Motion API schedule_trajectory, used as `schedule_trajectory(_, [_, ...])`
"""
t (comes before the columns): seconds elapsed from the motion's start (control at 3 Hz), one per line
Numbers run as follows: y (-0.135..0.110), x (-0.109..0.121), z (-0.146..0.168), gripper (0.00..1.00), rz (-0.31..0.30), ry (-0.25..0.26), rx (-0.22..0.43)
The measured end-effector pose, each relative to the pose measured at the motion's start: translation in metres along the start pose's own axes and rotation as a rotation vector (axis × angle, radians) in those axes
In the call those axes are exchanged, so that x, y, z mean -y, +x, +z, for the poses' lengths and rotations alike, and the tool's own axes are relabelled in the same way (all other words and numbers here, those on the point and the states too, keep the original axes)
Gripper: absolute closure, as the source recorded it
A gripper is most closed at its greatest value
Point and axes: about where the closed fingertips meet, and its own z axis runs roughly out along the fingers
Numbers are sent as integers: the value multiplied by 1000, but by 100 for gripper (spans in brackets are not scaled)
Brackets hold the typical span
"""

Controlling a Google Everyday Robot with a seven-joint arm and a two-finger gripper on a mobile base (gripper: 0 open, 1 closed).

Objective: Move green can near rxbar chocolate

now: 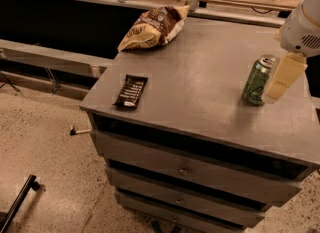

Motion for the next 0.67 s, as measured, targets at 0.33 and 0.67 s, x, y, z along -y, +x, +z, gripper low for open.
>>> schedule_trajectory(0.33, [1,1,3,0,3,-4,-1])
schedule_trajectory(0.67, [0,1,4,26,1,-1,1])
